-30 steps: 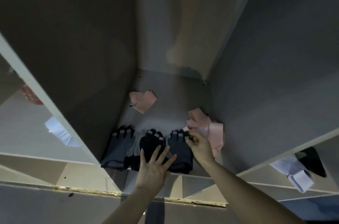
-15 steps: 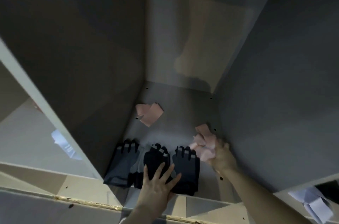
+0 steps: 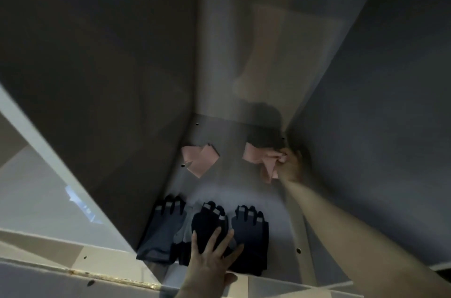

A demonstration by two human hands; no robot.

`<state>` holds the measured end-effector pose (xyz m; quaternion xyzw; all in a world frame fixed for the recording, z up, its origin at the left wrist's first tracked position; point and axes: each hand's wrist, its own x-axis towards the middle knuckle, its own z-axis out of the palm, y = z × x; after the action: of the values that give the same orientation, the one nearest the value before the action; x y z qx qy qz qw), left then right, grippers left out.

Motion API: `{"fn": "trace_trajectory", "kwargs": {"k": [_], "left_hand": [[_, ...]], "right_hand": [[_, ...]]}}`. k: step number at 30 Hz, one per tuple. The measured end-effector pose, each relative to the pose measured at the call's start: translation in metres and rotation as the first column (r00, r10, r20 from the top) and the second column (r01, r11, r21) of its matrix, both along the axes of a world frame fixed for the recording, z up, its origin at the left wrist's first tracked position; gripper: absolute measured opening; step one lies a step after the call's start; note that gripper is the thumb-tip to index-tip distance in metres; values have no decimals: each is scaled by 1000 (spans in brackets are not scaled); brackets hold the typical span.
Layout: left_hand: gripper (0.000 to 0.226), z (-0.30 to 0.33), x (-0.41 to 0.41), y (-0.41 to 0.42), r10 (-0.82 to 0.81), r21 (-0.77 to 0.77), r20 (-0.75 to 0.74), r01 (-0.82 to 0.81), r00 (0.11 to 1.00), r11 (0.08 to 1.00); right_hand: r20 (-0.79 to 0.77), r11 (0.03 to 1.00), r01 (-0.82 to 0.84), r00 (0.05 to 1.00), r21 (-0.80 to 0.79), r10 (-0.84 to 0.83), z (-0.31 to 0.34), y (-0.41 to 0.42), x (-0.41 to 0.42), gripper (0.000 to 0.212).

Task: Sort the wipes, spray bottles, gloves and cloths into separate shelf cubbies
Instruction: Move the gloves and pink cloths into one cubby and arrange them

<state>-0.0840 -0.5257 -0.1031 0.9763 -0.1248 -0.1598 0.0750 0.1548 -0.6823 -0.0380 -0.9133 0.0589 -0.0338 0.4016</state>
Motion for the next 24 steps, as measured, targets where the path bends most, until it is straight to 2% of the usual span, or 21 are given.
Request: {"fn": "trace_trajectory", "kwargs": {"k": [1, 3, 5, 6, 7, 9, 10, 12, 13, 15, 19, 20, 22, 24], "left_hand": [[73, -5, -2, 3, 27, 8, -60, -27, 998, 1000], [80, -13, -2, 0, 41, 49, 45, -43, 998, 998], [77, -19, -1, 1, -5, 40, 79, 2, 997, 999], [76, -18, -2, 1, -36, 59, 115, 29, 993, 998], [80, -19, -4, 2, -30, 59, 130, 22, 991, 998], [85, -18, -10, 4, 42, 48, 132, -49, 990, 998], [84, -21, -15, 7, 90, 22, 162, -95, 983, 995], [79, -22, -24, 17, 157, -3, 201, -160, 967, 987], [77, -24, -29, 22, 175, -7, 196, -177, 965, 984], [75, -28, -32, 30, 198, 13, 184, -204, 963, 979], [79, -30, -28, 33, 223, 9, 167, -228, 960, 974], [78, -32, -27, 33, 217, 21, 173, -223, 961, 974], [71, -32, -26, 34, 207, 53, 144, -217, 968, 975], [64, -34, -25, 36, 213, 72, 85, -219, 973, 973]], "right_hand": [[-45, 999, -32, 998, 21, 33, -4, 4, -4, 18], [-162, 992, -103, 980, 74, 114, -15, 10, -13, 12], [-271, 945, -243, 915, 218, 297, -17, 16, -24, 33], [-270, 919, -319, 887, 233, 376, -19, 16, -28, 44], [-223, 909, -379, 884, 175, 411, -17, 16, -34, 52], [-22, 906, -418, 908, -59, 418, -17, 10, -48, 60], [93, 904, -394, 906, -163, 412, -22, 6, -60, 65], [203, 914, -282, 915, -291, 347, -28, 0, -95, 78], [198, 907, -269, 918, -324, 343, -35, -2, -115, 78], [47, 860, -354, 917, -368, 397, -56, -9, -156, 65], [-187, 694, -539, 834, -477, 520, -86, -20, -210, 52], [-243, 695, -552, 831, -460, 500, -88, -20, -212, 52], [-240, 688, -521, 851, -505, 468, -86, -17, -204, 60], [-226, 679, -533, 841, -505, 492, -78, -11, -196, 81]]}}
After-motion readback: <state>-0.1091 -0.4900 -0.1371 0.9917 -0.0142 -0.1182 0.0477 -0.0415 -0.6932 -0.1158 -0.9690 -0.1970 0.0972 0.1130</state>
